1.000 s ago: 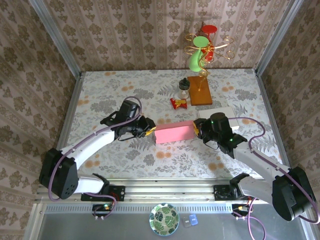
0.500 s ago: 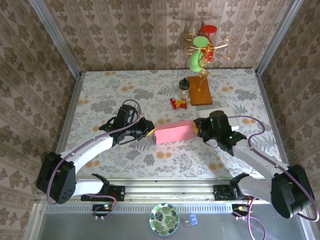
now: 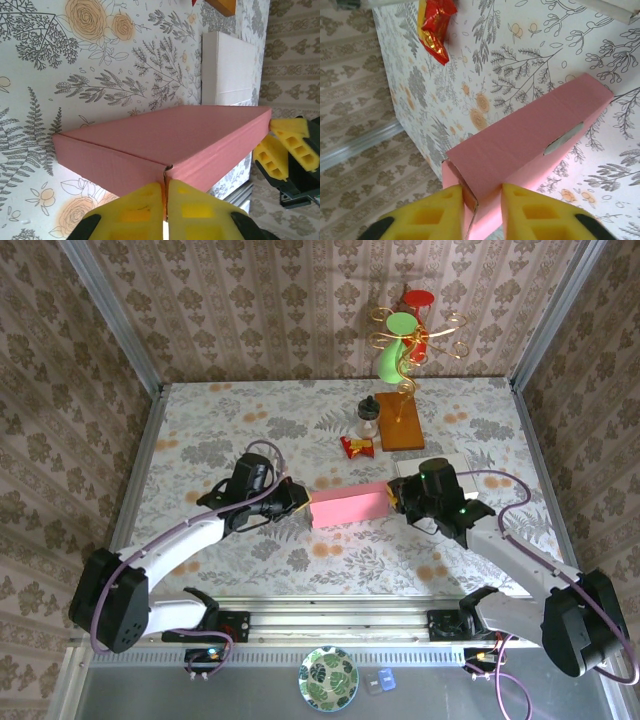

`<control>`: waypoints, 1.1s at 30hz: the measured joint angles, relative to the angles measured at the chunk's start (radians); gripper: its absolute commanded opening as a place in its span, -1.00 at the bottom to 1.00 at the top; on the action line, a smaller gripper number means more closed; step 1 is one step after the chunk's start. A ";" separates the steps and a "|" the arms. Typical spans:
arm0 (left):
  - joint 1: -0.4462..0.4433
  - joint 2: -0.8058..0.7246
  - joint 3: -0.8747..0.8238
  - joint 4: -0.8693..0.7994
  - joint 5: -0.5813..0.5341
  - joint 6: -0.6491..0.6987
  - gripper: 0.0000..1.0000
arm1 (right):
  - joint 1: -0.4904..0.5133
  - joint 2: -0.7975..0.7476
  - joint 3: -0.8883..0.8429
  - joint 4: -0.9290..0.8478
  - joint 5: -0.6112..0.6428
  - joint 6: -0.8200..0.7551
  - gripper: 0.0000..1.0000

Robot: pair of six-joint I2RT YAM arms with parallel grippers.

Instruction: Fold the paper box

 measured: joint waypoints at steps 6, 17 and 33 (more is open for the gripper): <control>-0.043 -0.001 0.026 -0.043 -0.049 0.086 -0.83 | -0.002 -0.075 -0.023 -0.066 -0.016 0.008 0.34; -0.136 -0.032 0.031 -0.084 -0.156 0.197 -0.84 | -0.012 -0.142 -0.078 -0.010 -0.071 0.093 0.50; -0.235 -0.040 -0.064 -0.098 -0.266 0.227 -0.74 | -0.018 -0.113 -0.288 0.113 -0.117 0.104 0.16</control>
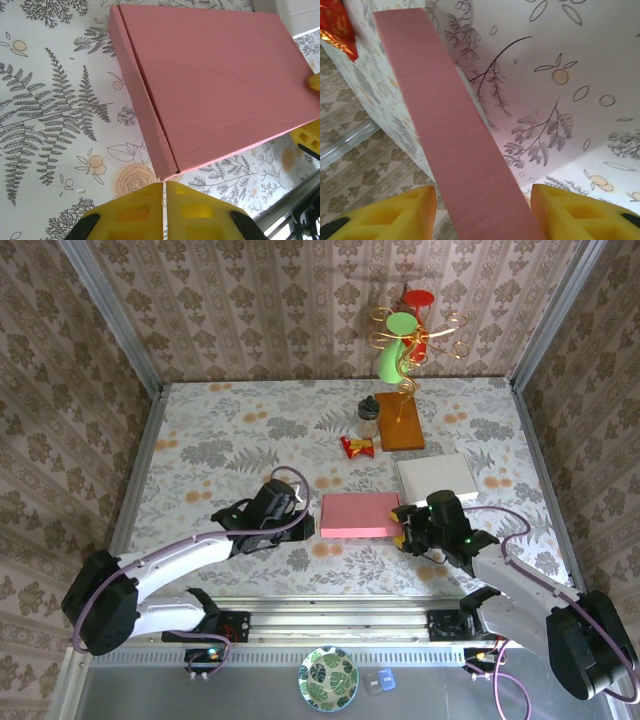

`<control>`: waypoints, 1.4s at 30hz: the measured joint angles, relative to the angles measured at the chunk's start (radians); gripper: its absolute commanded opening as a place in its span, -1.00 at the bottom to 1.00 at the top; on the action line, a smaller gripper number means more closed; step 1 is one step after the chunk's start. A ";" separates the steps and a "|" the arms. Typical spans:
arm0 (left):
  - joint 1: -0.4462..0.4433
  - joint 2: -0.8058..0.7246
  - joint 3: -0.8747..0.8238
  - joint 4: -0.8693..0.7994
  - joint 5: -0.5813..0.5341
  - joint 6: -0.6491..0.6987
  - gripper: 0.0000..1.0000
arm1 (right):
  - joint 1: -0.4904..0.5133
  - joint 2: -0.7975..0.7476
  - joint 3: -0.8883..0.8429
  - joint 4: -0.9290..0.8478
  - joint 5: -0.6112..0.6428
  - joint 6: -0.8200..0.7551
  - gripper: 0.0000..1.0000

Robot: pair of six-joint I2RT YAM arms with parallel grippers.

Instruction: Fold the paper box

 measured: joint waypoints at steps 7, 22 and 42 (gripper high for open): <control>0.000 0.039 0.000 -0.007 -0.011 0.000 -0.66 | 0.000 0.118 0.018 -0.003 -0.031 -0.087 0.38; 0.052 -0.004 0.006 -0.035 -0.021 0.000 -0.59 | -0.010 0.043 0.228 -0.412 0.032 -0.386 0.79; 0.428 -0.165 0.107 -0.129 -0.265 0.124 1.00 | -0.116 -0.219 0.422 -0.556 0.685 -1.151 1.00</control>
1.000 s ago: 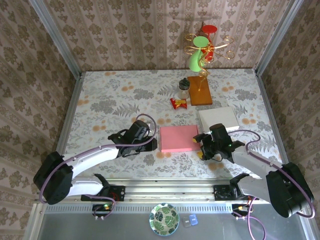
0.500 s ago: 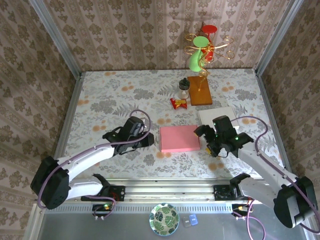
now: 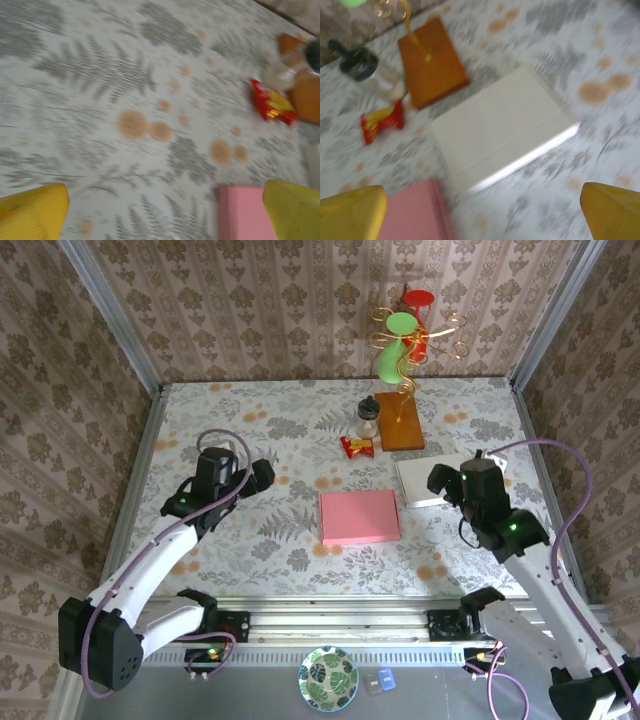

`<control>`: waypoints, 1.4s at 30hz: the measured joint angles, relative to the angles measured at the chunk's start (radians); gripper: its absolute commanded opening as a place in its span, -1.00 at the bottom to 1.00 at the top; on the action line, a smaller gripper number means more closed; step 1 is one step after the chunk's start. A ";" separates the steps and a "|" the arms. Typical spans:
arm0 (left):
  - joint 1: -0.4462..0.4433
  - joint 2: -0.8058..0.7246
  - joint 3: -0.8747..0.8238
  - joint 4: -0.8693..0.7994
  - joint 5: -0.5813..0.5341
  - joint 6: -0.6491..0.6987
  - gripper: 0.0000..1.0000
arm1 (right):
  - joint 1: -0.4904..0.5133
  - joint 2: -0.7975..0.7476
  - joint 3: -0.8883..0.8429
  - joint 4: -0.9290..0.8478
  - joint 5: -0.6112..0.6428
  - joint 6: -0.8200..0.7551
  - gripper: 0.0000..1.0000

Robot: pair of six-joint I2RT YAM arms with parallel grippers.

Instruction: Fold the paper box

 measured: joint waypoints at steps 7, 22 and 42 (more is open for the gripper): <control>0.013 -0.028 -0.043 0.016 -0.314 0.153 1.00 | -0.110 0.080 -0.354 0.480 0.109 -0.310 1.00; 0.206 0.119 -0.238 0.468 -0.337 0.549 1.00 | -0.265 0.718 -0.367 1.287 -0.172 -0.476 1.00; 0.398 0.520 -0.428 1.231 -0.075 0.661 1.00 | -0.244 0.752 -0.372 1.434 -0.218 -0.502 1.00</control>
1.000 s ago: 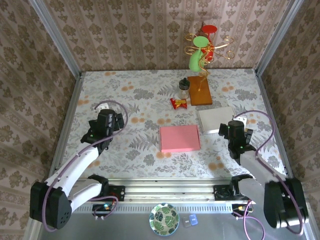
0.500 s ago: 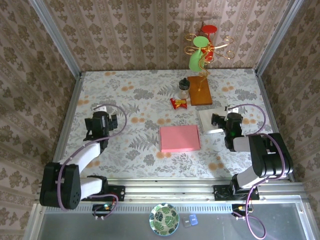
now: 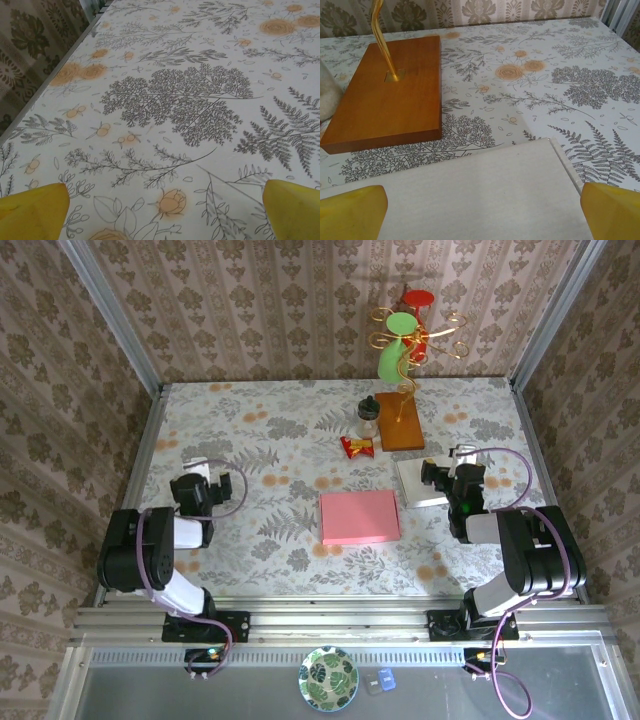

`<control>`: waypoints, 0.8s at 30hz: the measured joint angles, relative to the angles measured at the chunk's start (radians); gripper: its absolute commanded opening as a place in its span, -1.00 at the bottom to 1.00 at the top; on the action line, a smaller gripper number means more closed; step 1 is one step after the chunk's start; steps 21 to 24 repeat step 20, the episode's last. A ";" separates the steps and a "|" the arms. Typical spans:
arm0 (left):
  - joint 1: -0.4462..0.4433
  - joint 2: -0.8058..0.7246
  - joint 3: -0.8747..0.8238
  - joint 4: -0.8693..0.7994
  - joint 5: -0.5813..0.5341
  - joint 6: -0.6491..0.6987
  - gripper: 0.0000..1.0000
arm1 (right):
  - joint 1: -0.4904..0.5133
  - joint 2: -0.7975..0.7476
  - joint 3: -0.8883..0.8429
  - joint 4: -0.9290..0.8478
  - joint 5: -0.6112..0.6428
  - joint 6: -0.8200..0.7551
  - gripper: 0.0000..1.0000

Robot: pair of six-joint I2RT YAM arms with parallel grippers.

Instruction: Fold the paper box

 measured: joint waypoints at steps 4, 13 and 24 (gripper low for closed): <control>0.003 0.000 0.005 0.034 0.018 0.000 1.00 | 0.000 0.000 0.000 0.000 0.003 0.000 1.00; 0.005 0.000 0.007 0.054 0.034 0.000 1.00 | 0.005 0.000 0.000 -0.001 0.003 0.000 1.00; 0.005 0.000 0.007 0.054 0.034 0.000 1.00 | 0.007 0.000 0.000 0.000 0.004 -0.001 1.00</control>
